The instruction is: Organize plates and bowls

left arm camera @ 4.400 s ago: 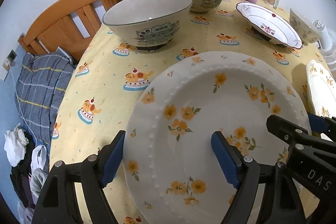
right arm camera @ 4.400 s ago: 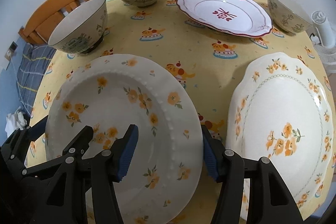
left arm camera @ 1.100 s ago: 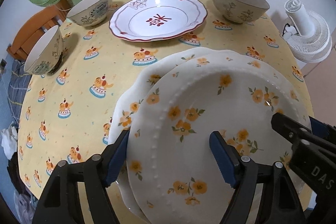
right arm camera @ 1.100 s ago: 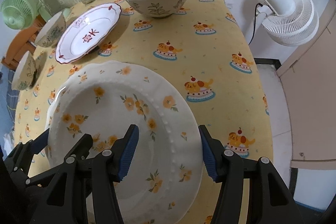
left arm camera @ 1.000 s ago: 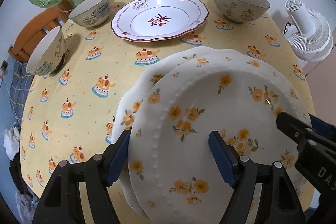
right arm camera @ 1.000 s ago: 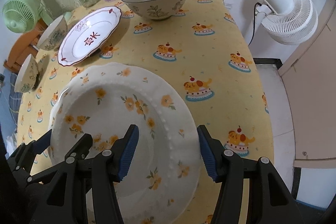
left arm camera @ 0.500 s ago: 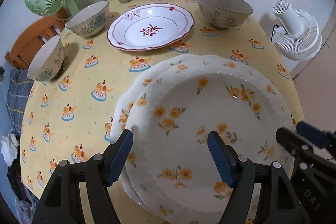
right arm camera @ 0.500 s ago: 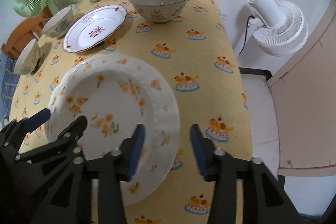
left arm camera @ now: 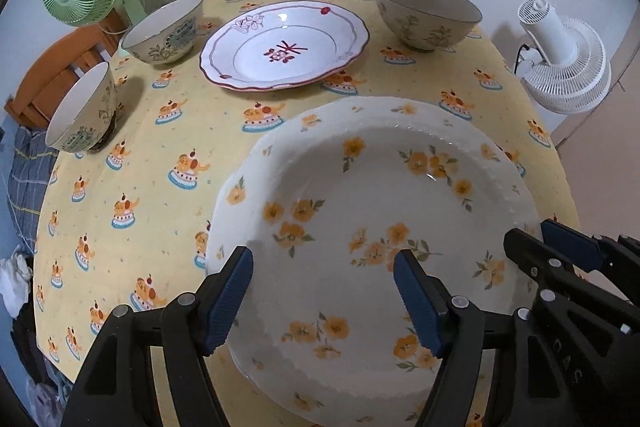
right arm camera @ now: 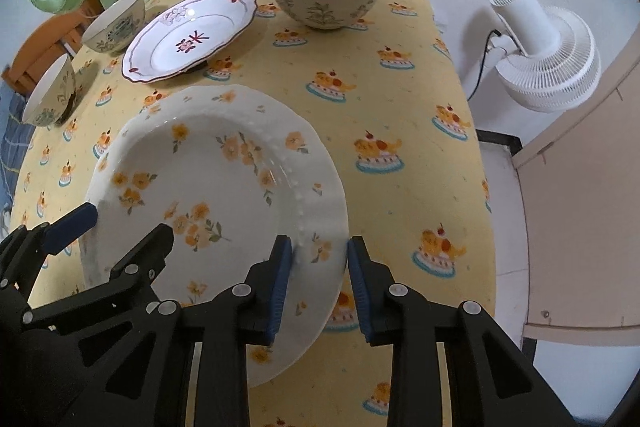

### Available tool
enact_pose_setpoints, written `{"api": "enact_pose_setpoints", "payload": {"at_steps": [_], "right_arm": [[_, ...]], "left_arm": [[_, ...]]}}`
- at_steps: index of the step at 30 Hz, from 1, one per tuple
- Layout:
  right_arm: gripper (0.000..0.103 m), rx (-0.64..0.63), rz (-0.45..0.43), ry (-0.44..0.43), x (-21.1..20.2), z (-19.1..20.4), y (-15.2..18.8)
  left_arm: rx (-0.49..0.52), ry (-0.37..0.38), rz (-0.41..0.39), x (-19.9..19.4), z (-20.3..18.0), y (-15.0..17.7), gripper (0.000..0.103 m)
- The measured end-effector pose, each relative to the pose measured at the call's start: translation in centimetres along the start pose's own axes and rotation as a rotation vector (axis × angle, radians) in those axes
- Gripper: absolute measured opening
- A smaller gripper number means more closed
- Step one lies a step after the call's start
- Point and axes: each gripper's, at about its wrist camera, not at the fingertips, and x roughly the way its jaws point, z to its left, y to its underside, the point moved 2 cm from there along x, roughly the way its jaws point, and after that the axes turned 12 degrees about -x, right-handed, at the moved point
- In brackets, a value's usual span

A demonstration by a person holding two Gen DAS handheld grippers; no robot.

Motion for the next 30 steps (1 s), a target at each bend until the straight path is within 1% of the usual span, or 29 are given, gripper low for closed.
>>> {"api": "enact_pose_setpoints", "payload": {"at_steps": [6,10,14,19,23,26,28,30], "right_arm": [[0.032,-0.014,0.002,0.018,0.2,0.2,-0.4],[0.032,0.013,0.001,-0.003,0.0,-0.2,-0.5],[0.032,0.031,-0.053,-0.008,-1.5,-0.5,-0.7],[0.035,0.040,-0.079,-0.045,-2.6,-0.1,-1.0],[0.036,0.047,-0.098,-0.062,-3.3,0.4,-1.0],[0.042,0.030,-0.116,-0.088,-4.0,1.1,-1.3],[0.055,0.014,-0.132,-0.096,-4.6,1.6,-1.4],[0.062,0.008,-0.156,-0.099,-5.3,2.0,-1.6]], "left_arm": [[-0.009,0.001,0.006,0.1,0.3,-0.3,0.074],[-0.008,0.004,0.007,-0.1,0.2,-0.3,0.074],[-0.005,0.015,-0.010,-0.9,0.3,-0.3,0.075],[0.002,0.033,-0.036,-2.3,0.7,-0.1,0.075],[-0.004,0.046,-0.033,-2.9,1.1,0.0,0.075],[-0.013,0.047,-0.050,-3.7,1.5,-0.1,0.076],[-0.023,0.051,-0.067,-4.3,1.7,-0.1,0.077],[-0.034,0.054,-0.077,-4.8,2.1,-0.3,0.078]]}}
